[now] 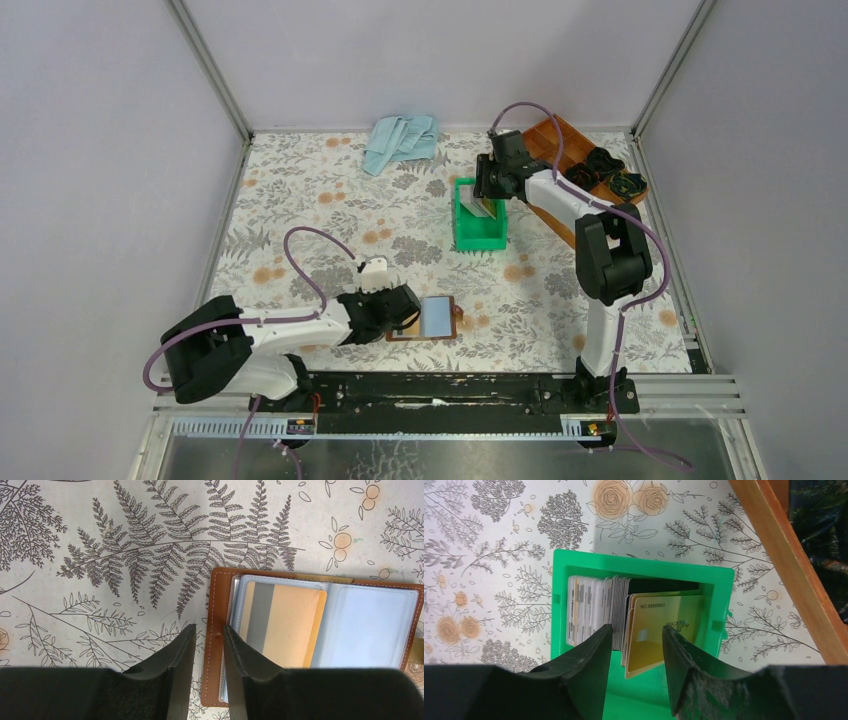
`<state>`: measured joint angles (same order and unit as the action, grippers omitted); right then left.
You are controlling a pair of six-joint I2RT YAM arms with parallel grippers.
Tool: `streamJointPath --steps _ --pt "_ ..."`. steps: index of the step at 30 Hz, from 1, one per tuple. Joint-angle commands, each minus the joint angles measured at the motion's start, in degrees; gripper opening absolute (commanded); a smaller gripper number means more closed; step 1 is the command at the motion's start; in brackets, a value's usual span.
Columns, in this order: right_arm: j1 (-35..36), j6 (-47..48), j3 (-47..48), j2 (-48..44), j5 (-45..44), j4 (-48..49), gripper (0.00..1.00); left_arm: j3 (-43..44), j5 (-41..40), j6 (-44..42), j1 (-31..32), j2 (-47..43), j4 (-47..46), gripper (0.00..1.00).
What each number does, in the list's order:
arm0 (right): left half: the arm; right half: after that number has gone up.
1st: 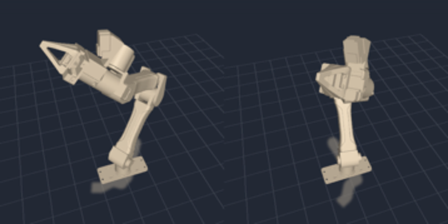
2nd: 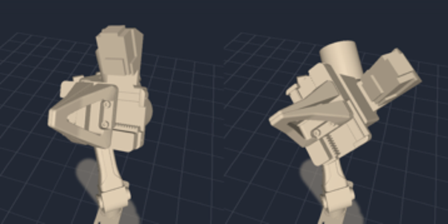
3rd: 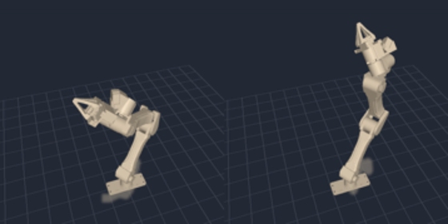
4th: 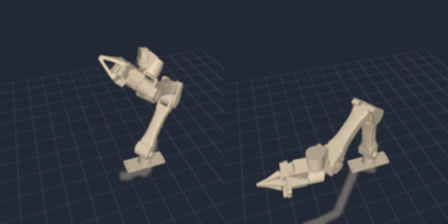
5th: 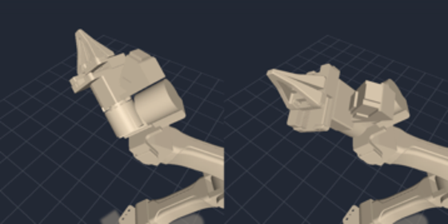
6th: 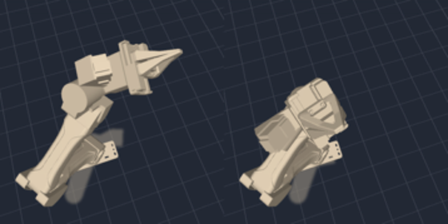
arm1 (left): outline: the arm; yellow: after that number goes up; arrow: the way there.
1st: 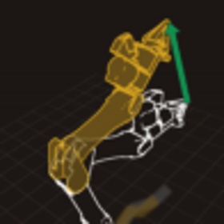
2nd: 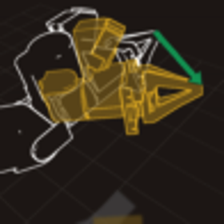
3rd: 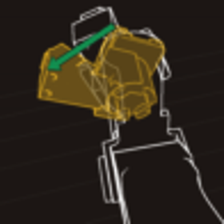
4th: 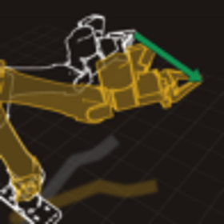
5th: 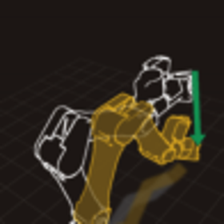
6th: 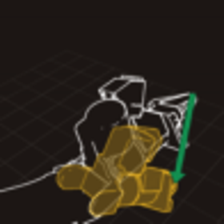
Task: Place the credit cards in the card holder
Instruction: Pick up the credit card from the storage box.
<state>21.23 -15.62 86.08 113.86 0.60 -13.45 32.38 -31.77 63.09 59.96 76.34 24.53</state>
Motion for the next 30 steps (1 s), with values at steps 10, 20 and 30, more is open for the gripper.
streamJointPath --steps 10,20,30 --pt "-0.6 -3.7 -3.5 -0.9 5.2 4.1 0.24 -1.5 -0.2 0.0 0.2 0.8 -0.7 0.39" --pt "-0.6 -3.4 -3.9 -3.0 4.8 3.8 0.19 -0.8 -1.3 0.3 0.2 -1.1 0.3 0.45" --pt "-0.6 -3.0 -4.5 -5.5 4.1 3.4 0.17 -0.1 -2.5 0.5 0.2 -3.3 2.5 0.45"
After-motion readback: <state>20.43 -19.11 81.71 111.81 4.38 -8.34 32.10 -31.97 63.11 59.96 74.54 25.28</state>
